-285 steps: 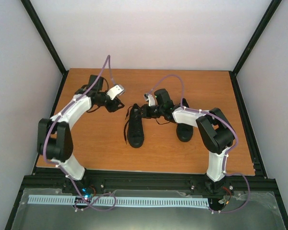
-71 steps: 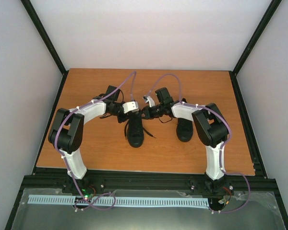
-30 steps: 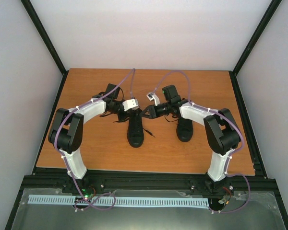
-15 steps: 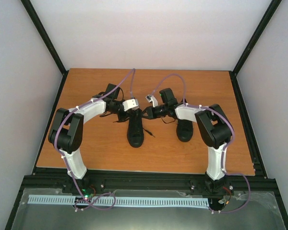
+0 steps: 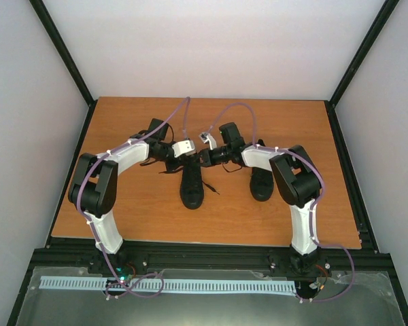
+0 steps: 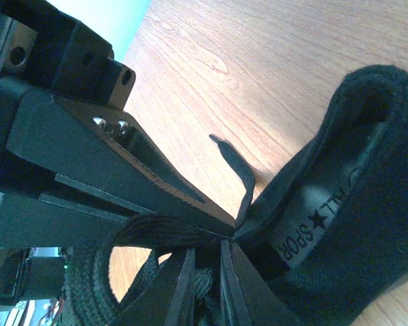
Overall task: Tie the shoes
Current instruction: Cross the shoelace with the shoelace.
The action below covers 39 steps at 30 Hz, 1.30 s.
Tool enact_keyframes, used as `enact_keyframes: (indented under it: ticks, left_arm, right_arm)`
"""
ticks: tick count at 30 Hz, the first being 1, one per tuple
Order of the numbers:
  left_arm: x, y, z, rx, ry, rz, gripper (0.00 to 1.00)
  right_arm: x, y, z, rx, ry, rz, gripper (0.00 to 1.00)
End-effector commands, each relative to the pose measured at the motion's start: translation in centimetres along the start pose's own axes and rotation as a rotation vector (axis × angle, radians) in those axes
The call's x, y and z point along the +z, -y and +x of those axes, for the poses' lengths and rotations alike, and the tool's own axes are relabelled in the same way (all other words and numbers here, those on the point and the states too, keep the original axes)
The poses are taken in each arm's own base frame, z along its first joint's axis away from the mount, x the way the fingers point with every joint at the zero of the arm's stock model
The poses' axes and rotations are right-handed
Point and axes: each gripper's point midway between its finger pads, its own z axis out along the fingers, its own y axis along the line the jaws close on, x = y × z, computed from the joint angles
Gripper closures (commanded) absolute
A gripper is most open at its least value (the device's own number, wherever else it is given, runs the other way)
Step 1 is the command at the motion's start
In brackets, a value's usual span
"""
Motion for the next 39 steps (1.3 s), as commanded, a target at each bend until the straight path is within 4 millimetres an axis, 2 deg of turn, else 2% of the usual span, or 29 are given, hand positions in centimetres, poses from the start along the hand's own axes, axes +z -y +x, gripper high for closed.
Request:
enact_keyframes:
  ticks: [1, 5, 7, 13, 24, 31, 39]
  left_arm:
    - [-0.6, -0.2, -2.0, 0.031, 0.059, 0.015, 0.99]
    - [-0.5, -0.3, -2.2, 0.032, 0.066, 0.019, 0.99]
    - [-0.5, 0.1, -1.8, 0.012, 0.049, 0.035, 0.99]
    - [-0.5, 0.1, -1.8, 0.009, 0.047, 0.036, 0.99]
    - [-0.4, 0.0, -1.8, 0.007, 0.044, 0.040, 0.99]
    - [-0.4, 0.1, -1.8, 0.007, 0.041, 0.048, 0.99]
    - [-0.4, 0.3, -1.8, 0.010, 0.041, 0.062, 0.99]
  right_arm:
    - [1.0, -0.1, -0.2, -0.031, -0.013, 0.003, 0.87]
    - [1.2, 0.5, 0.2, -0.032, -0.031, 0.025, 0.86]
    - [0.9, 0.7, 0.6, -0.042, -0.042, 0.042, 0.90]
    - [-0.7, -0.1, 0.8, -0.092, -0.034, 0.042, 0.91]
    - [-1.3, -1.5, 1.0, -0.141, -0.043, 0.012, 0.89]
    - [0.4, -1.0, 0.6, -0.118, -0.034, 0.010, 0.87]
    - [0.8, -1.0, -0.1, -0.110, -0.029, 0.006, 0.82]
